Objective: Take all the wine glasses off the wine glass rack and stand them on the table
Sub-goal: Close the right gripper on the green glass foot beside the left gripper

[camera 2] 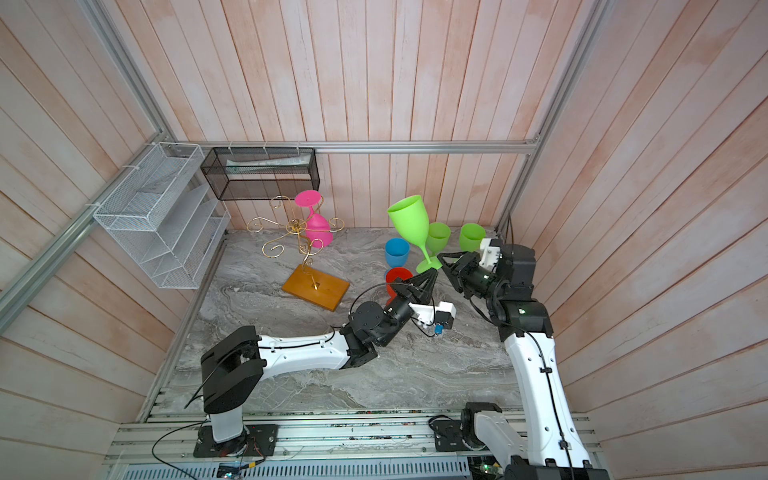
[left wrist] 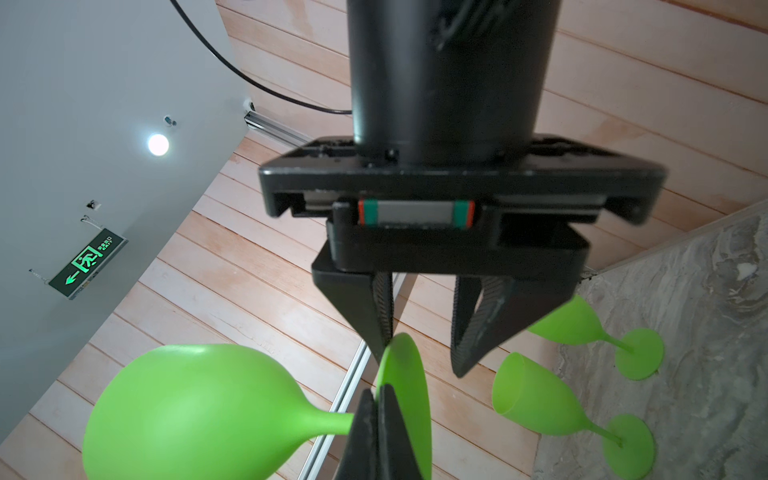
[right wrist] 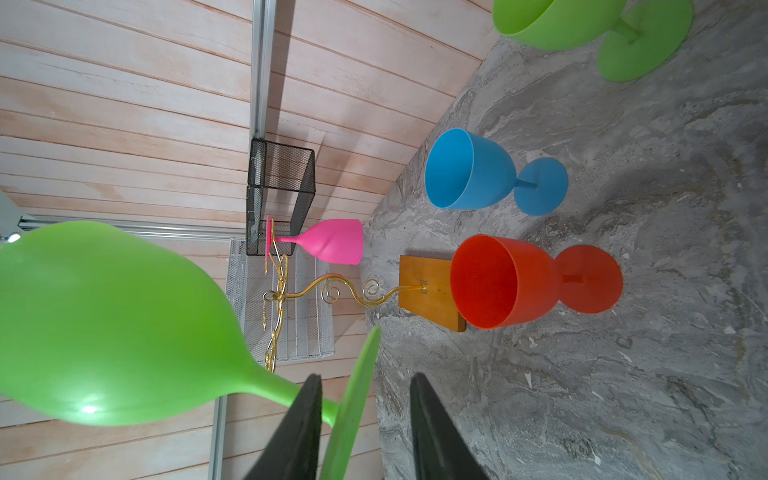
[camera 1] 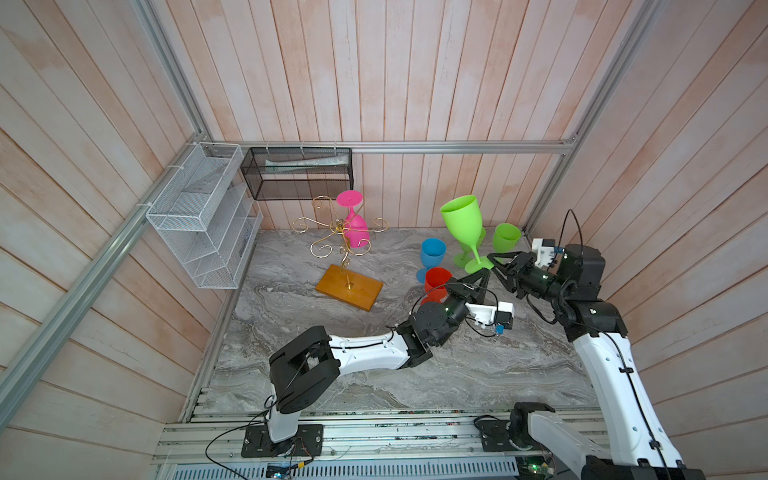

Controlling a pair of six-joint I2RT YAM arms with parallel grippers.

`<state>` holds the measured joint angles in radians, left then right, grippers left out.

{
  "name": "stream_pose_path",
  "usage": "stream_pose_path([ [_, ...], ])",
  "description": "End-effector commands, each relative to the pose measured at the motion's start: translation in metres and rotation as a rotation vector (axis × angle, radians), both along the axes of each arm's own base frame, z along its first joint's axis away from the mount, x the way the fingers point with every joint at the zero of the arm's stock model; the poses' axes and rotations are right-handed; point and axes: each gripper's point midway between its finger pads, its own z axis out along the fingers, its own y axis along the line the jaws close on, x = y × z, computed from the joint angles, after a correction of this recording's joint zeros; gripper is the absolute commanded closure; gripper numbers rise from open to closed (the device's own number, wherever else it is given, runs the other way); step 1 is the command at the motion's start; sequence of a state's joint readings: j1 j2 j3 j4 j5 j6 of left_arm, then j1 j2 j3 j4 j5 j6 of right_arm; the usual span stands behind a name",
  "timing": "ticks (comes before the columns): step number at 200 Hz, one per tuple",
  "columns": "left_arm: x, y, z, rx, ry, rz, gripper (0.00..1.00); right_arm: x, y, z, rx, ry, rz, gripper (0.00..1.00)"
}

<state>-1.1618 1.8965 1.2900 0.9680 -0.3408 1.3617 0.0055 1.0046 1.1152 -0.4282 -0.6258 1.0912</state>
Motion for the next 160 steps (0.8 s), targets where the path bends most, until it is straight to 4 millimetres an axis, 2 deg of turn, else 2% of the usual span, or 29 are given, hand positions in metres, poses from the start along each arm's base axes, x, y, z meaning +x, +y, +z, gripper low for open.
stream_pose_path([
  [1, -0.006, -0.003, 0.001, -0.017, -0.029, -0.022, 1.0, 0.0, 0.003, -0.003, -0.025, 0.009, 0.004, 0.72],
  [15, -0.005, -0.003, 0.0, -0.019, -0.031, -0.021, 1.0, 0.001, 0.004, -0.003, -0.031, 0.008, 0.003, 0.77],
  [38, -0.005, -0.002, 0.002, -0.027, -0.033, -0.019, 1.0, 0.0, 0.004, -0.002, -0.038, 0.003, -0.005, 1.0],
  [77, -0.005, 0.004, 0.012, -0.061, -0.038, -0.005, 1.0, 0.0, -0.001, 0.006, -0.022, -0.039, -0.046, 1.0],
  [126, -0.008, 0.014, 0.021, -0.087, -0.031, -0.004, 0.42, -0.006, -0.009, 0.026, -0.003, -0.15, -0.107, 1.0],
  [141, -0.011, 0.016, 0.02, -0.078, -0.041, -0.002, 0.28, -0.006, -0.011, 0.03, 0.008, -0.18, -0.124, 1.0],
  [160, -0.013, 0.021, 0.022, -0.079, -0.056, 0.009, 0.18, -0.006, -0.013, 0.037, 0.015, -0.218, -0.139, 1.0],
])
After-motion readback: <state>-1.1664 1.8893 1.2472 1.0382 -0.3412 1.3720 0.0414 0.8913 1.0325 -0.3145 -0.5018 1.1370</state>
